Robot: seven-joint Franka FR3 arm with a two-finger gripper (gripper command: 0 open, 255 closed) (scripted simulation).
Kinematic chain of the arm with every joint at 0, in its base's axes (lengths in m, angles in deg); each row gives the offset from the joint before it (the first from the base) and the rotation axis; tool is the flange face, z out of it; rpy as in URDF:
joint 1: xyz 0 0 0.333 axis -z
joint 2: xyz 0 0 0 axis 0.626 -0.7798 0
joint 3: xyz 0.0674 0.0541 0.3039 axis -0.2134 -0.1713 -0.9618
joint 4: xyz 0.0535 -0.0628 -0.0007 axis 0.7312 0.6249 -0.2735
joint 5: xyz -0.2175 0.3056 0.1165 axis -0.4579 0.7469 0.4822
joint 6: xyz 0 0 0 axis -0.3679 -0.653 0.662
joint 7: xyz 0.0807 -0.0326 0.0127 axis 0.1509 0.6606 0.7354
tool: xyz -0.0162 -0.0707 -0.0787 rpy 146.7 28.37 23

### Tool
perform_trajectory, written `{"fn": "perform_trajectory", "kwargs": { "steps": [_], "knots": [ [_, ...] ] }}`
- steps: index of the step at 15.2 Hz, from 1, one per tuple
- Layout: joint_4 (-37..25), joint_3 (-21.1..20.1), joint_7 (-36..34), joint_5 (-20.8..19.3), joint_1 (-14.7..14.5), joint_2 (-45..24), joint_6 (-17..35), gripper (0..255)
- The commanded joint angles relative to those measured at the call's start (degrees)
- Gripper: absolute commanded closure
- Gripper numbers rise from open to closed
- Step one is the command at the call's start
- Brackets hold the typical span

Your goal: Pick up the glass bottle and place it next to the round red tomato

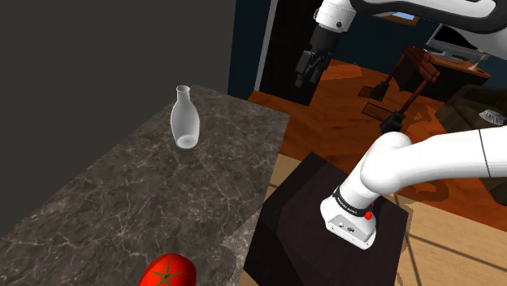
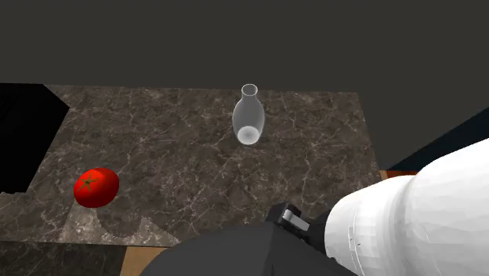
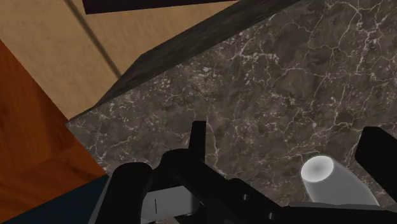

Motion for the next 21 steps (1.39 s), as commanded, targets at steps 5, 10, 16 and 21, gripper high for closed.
{"fn": "perform_trajectory", "kwargs": {
  "steps": [5,10,16,21],
  "knots": [
    [-2.9,-3.1,-2.5,1.1,-1.1,-7.1,4.8,0],
    [-8.0,-6.8,-5.8,1.4,-2.1,-16.7,9.7,0],
    [-16.6,-10.8,-10.1,-0.1,-3.0,-28.8,13.8,0],
    [-25.7,-13.5,-14.1,-3.0,-4.1,-39.5,15.4,0]
  ]
}}
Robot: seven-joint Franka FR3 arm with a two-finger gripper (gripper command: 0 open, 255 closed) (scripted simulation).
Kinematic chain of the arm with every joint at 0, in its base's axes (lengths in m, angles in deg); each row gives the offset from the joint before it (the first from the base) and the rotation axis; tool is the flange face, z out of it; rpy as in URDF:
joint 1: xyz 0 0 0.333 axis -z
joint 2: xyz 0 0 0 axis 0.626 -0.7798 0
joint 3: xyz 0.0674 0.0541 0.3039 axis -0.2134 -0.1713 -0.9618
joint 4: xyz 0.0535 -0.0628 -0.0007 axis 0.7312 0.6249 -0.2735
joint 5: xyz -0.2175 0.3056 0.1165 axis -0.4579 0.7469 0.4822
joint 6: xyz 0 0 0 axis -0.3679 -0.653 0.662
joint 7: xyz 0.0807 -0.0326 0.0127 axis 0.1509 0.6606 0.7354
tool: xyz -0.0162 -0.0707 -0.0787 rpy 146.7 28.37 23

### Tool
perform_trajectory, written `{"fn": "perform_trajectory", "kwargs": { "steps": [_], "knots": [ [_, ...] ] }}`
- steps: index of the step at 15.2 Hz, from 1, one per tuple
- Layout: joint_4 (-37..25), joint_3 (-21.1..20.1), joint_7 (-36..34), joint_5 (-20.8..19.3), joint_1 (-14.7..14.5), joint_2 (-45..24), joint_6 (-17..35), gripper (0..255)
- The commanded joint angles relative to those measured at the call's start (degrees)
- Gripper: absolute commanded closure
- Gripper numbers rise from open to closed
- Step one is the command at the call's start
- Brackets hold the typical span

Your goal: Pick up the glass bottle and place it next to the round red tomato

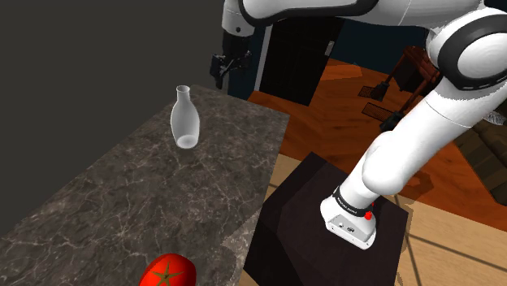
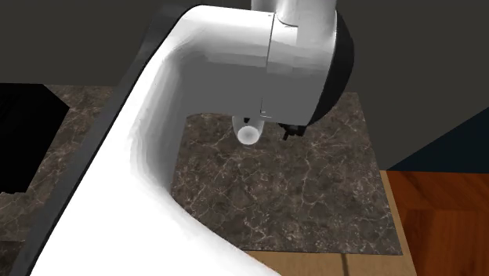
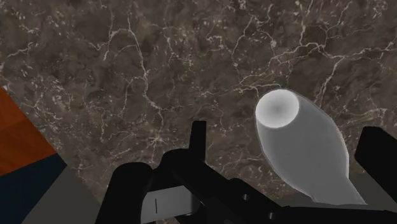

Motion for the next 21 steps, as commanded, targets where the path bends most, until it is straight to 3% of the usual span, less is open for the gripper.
{"fn": "perform_trajectory", "kwargs": {
  "steps": [1,11,21],
  "knots": [
    [-4.0,-1.2,-1.9,-1.4,-0.7,-4.6,0.6,0],
    [-30.0,-3.2,-8.6,-9.8,-6.3,-27.9,-3.0,0],
    [-25.1,-3.0,-8.9,-10.0,-6.1,-28.5,2.5,0]
  ]
}}
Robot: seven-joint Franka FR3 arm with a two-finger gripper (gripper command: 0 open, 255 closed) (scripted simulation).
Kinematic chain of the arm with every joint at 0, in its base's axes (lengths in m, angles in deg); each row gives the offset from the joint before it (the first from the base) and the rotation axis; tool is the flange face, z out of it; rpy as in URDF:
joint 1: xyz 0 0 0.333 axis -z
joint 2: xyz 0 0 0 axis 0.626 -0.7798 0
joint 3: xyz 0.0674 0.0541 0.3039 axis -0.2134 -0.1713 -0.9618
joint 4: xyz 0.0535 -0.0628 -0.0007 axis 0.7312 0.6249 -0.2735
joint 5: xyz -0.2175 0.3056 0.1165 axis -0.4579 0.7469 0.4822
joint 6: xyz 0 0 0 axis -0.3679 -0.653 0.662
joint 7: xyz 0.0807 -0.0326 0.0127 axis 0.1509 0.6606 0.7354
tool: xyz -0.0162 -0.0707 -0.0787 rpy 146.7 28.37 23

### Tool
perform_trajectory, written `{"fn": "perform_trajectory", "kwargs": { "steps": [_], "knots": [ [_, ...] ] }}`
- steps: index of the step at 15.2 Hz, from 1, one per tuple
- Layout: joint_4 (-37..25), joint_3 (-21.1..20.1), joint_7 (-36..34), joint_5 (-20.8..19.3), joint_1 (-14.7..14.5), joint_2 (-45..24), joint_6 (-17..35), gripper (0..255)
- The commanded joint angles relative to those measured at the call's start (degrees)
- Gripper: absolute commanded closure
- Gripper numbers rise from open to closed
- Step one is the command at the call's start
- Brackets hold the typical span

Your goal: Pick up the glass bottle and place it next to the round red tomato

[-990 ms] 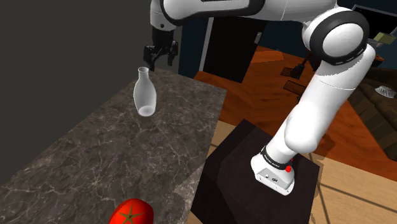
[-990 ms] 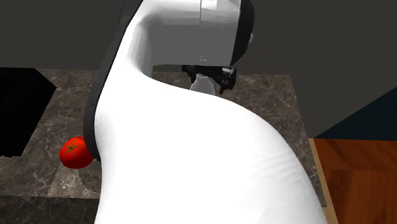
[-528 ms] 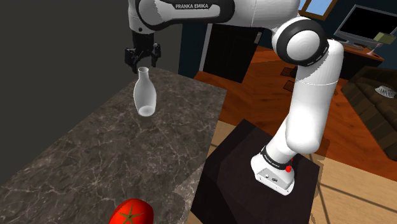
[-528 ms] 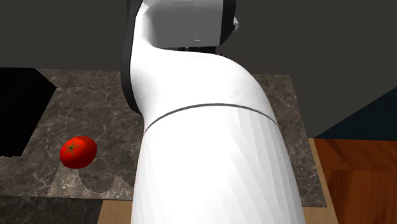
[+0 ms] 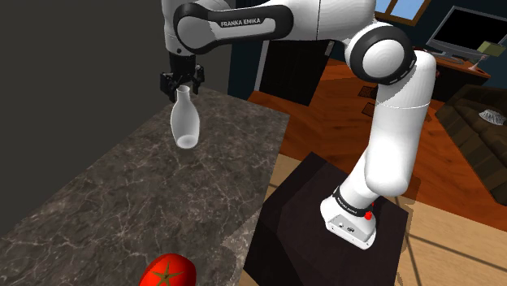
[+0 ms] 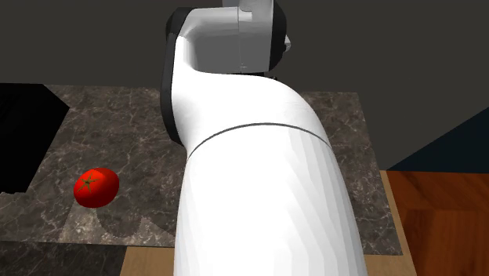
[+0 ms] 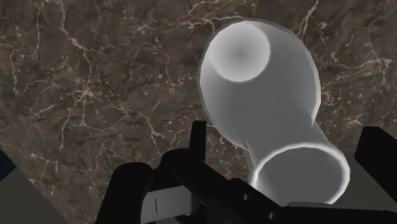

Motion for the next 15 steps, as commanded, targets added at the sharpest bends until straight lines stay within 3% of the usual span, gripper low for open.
{"fn": "perform_trajectory", "kwargs": {
  "steps": [1,5,6,15],
  "knots": [
    [0.1,0.0,0.0,0.0,0.0,0.0,0.2,0],
    [0.1,0.0,0.0,0.0,0.0,0.0,0.2,0],
    [0.1,0.0,0.0,0.0,0.0,0.0,0.2,255],
    [0.1,0.0,0.0,0.0,0.0,0.0,0.2,255]
  ]
}}
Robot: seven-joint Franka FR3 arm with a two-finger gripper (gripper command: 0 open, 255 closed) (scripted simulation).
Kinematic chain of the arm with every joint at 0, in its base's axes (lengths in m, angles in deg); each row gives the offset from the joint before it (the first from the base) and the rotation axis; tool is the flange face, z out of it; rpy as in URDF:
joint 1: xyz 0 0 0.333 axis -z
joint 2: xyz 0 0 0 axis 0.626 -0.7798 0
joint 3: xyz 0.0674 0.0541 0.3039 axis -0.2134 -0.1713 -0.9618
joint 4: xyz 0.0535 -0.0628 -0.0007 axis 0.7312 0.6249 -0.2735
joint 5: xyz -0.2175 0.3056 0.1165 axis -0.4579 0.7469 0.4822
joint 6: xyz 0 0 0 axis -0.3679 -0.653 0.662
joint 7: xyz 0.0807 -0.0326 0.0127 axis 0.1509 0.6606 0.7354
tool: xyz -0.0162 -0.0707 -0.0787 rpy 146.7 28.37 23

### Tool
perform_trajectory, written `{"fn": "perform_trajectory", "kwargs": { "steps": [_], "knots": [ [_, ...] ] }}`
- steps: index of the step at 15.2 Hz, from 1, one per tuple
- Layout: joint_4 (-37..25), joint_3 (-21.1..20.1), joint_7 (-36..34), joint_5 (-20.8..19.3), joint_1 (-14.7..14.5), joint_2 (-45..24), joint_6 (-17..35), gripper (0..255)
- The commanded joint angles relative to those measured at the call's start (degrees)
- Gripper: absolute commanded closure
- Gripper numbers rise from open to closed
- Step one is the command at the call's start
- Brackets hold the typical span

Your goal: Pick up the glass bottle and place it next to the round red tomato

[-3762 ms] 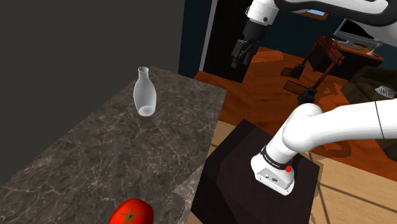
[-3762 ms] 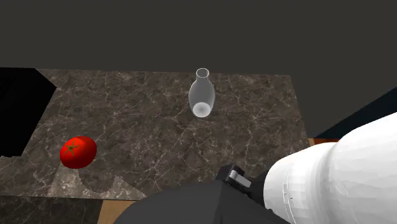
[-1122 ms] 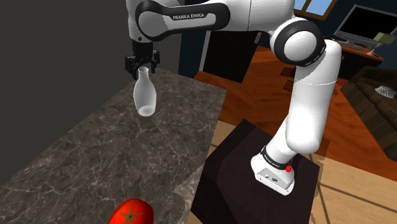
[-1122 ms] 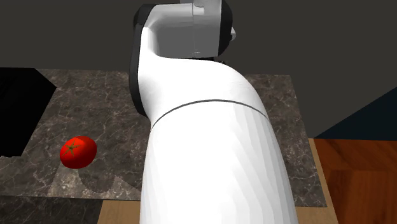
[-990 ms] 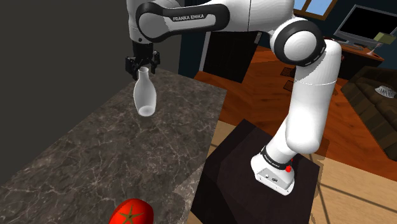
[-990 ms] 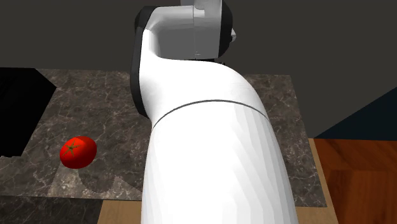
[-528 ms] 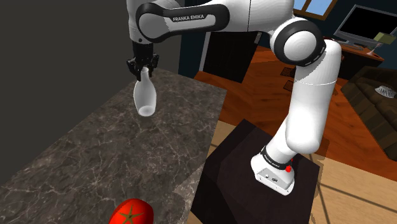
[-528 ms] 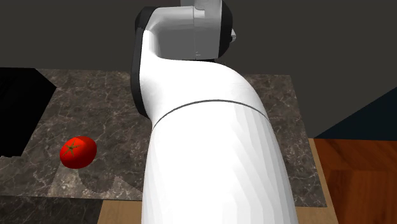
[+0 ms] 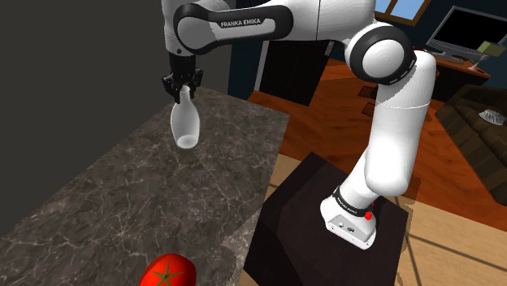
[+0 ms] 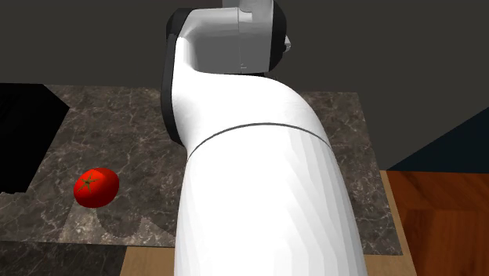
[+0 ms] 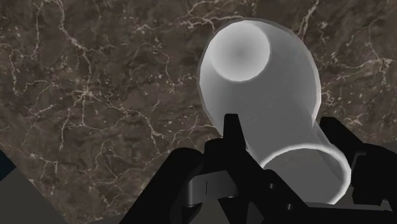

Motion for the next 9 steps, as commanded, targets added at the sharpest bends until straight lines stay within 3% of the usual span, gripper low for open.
{"fn": "perform_trajectory", "kwargs": {
  "steps": [1,9],
  "knots": [
    [-0.6,0.0,0.1,0.0,0.0,0.1,-0.7,255],
    [-6.7,-0.2,0.4,0.2,-0.4,0.1,-6.8,255]
  ]
}}
